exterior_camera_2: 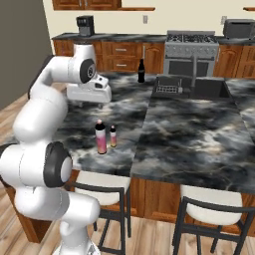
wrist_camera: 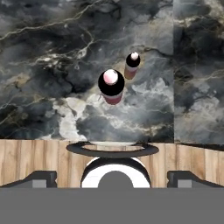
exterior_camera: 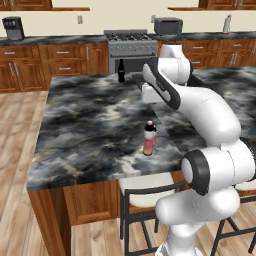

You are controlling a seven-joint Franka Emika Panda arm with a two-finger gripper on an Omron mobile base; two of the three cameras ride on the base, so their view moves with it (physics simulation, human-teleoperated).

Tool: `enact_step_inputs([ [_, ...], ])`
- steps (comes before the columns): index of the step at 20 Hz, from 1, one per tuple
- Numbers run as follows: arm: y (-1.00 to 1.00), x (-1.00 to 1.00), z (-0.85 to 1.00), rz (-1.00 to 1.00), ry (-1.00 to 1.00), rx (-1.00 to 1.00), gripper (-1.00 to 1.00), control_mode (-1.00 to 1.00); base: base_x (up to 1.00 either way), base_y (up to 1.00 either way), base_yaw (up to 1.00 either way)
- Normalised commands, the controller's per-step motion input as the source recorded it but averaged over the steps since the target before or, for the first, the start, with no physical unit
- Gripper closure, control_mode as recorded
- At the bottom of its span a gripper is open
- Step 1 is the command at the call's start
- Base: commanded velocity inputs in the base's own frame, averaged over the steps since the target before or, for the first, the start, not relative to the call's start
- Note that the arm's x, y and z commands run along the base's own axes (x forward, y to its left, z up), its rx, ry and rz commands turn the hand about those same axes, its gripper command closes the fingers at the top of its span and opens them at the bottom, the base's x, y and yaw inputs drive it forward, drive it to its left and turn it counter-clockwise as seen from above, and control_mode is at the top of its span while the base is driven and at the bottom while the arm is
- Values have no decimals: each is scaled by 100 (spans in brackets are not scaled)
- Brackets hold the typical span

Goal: Place the large bottle from the dining counter next to the other large bottle outside the sink, and place the small bottle from the dining counter next to the other small bottle inside the sink.

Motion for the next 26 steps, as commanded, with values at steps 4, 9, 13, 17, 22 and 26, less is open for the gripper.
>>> enact_step_inputs([
  [4, -1, 46, -37, 0, 9, 0, -100, -100, 0, 0, 0],
  [9, 0, 41, -34, 0, 6, 0, -100, -100, 0, 0, 0],
  [13, 0, 31, -25, 0, 3, 0, -100, -100, 0, 0, 0],
  [17, 0, 39, -11, 0, 1, 0, -100, -100, 0, 0, 0],
  [22, 0, 52, 0, 0, 1, 0, -100, -100, 0, 0, 0],
  [26, 4, 50, 0, 0, 3, 0, -100, -100, 0, 0, 0],
])
